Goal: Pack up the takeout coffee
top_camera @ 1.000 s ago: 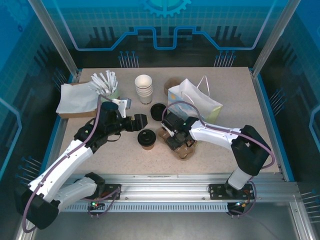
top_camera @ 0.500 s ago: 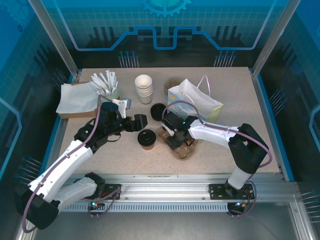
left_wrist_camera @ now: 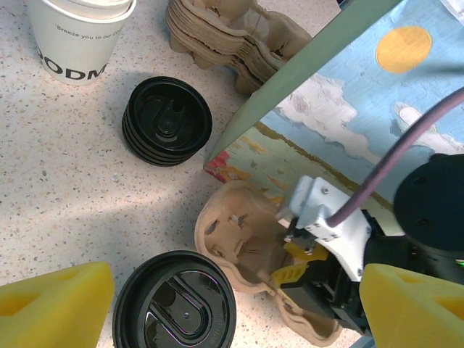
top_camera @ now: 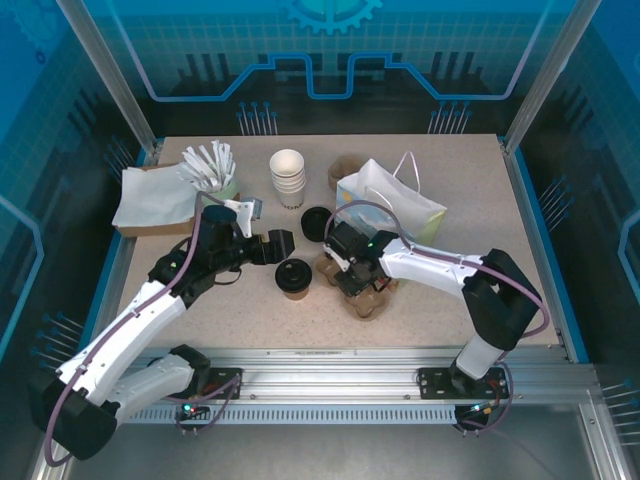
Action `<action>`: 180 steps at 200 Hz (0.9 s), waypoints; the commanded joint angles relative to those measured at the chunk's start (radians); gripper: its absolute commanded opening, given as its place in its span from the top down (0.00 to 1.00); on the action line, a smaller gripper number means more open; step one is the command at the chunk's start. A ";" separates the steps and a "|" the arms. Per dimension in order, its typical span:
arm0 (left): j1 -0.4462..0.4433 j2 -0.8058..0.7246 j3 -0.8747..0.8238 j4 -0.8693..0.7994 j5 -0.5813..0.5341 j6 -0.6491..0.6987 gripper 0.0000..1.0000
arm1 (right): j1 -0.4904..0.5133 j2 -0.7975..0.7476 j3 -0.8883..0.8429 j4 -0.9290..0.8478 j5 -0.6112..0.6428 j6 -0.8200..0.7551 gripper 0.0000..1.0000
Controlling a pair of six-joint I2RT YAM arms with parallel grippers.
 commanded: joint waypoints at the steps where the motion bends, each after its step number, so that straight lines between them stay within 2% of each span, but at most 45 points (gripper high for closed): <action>1: 0.009 -0.018 -0.013 0.012 0.008 0.004 0.11 | 0.017 -0.086 0.016 -0.050 0.018 0.029 0.73; 41: 0.016 -0.025 -0.011 0.011 -0.031 -0.007 0.10 | 0.069 -0.187 0.066 -0.058 0.043 0.056 0.73; 89: 0.068 -0.057 0.010 -0.025 -0.090 -0.032 0.10 | 0.140 -0.202 0.215 -0.044 0.035 0.021 0.73; 129: 0.151 -0.141 0.039 -0.072 -0.160 -0.073 0.11 | 0.180 -0.202 0.447 -0.121 -0.023 -0.058 0.73; 150: 0.155 -0.196 0.062 -0.089 -0.205 -0.081 0.11 | 0.180 -0.211 0.571 -0.169 -0.053 -0.108 0.73; 180: 0.154 -0.194 0.111 -0.088 -0.140 -0.085 0.13 | 0.137 -0.212 0.769 -0.254 -0.085 -0.181 0.73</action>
